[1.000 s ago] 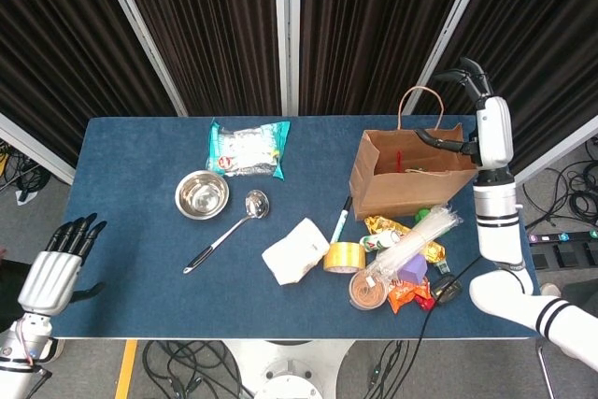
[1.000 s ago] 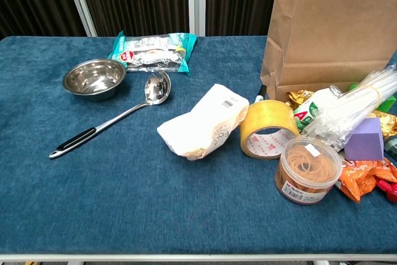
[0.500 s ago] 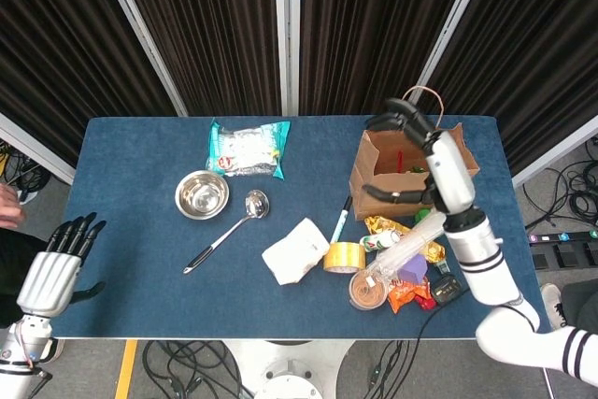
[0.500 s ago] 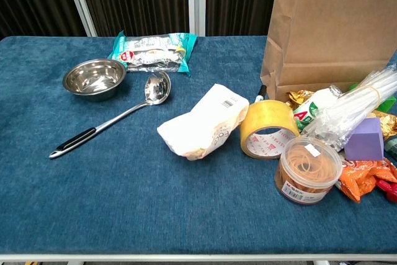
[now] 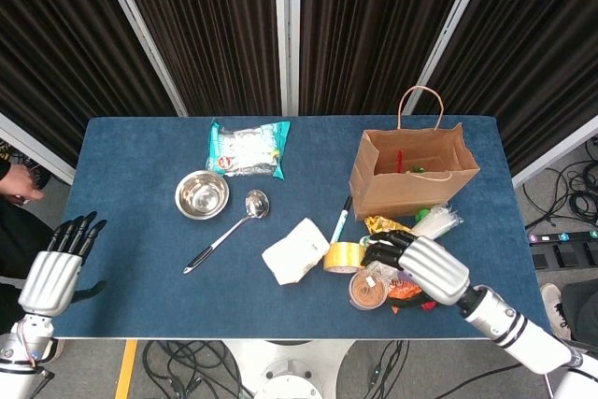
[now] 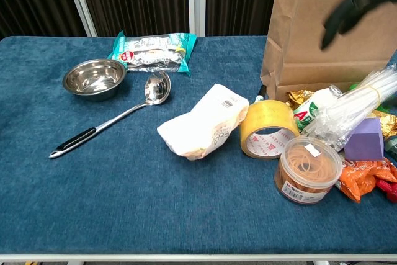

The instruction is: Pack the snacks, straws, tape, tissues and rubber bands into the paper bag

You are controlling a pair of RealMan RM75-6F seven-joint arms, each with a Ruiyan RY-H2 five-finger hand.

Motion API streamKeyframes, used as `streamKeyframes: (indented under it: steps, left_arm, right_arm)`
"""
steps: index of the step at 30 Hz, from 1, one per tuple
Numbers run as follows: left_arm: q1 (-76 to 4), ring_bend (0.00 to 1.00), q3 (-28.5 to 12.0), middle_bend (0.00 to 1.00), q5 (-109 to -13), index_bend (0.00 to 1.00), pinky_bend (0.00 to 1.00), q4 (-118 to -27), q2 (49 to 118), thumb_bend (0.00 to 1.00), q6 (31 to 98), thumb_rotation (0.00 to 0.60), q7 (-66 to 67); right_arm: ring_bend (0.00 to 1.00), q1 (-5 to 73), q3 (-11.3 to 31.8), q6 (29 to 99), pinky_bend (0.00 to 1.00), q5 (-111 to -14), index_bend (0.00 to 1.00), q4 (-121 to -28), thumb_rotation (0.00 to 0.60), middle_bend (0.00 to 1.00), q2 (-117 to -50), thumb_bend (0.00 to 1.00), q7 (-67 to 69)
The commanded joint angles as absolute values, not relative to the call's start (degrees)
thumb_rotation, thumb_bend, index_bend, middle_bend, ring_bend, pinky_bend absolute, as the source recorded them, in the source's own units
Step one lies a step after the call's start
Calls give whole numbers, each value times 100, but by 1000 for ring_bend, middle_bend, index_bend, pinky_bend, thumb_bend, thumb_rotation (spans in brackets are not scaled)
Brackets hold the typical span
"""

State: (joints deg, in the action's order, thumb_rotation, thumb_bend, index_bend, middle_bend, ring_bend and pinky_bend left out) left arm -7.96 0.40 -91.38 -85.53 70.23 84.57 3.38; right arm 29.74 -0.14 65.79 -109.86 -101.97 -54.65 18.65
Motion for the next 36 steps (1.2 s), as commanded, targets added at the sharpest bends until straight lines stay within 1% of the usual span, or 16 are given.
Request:
streamKeyframes:
  steps: [1,7,14,20,23,31,36]
  left_arm:
    - [-780,0,54,51,-9138,66,122,-8515,7064,156,8466,600,333]
    - [-770,0,64,51,-9135,66,122,-8429,7133,156,8464,600,334]
    - [-739,0,59,51,-9140,66,122,-8301,7156,156,8526,600,323]
    - [-724,0,51,51,-9156,66,122,-8185,7190,156,8576,600,284]
    - [-725,0,56,51,-9174,66,122,-8144,7213,156,8583,600,267]
    - [-724,0,84,51,-9181,66,122,-8058,7263,156,8552,600,236]
    - [-722,0,70,51,-9150,66,122,-8044,7254,156,8543,600,219]
  right_arm:
    - [180,2784,-226,6353,254,-10815,332,-9599,600,315,-5572,0,1376]
    - [166,2656,-226,6303,249,-10535,332,-8776,600,306,-6066,0,627]
    - [152,2664,-88,6730,209,-10601,332,-7831,600,304,-6682,0,97]
    - [146,2738,-40,7109,187,-10720,329,-7190,600,291,-7030,0,32]
    - [143,2736,-62,7233,178,-10710,327,-7022,600,288,-7108,0,91]
    - [143,2769,-94,7109,178,-10439,327,-6493,600,288,-7411,0,177]
    - [143,2824,-40,7077,177,-10267,327,-6051,600,288,-7751,0,192]
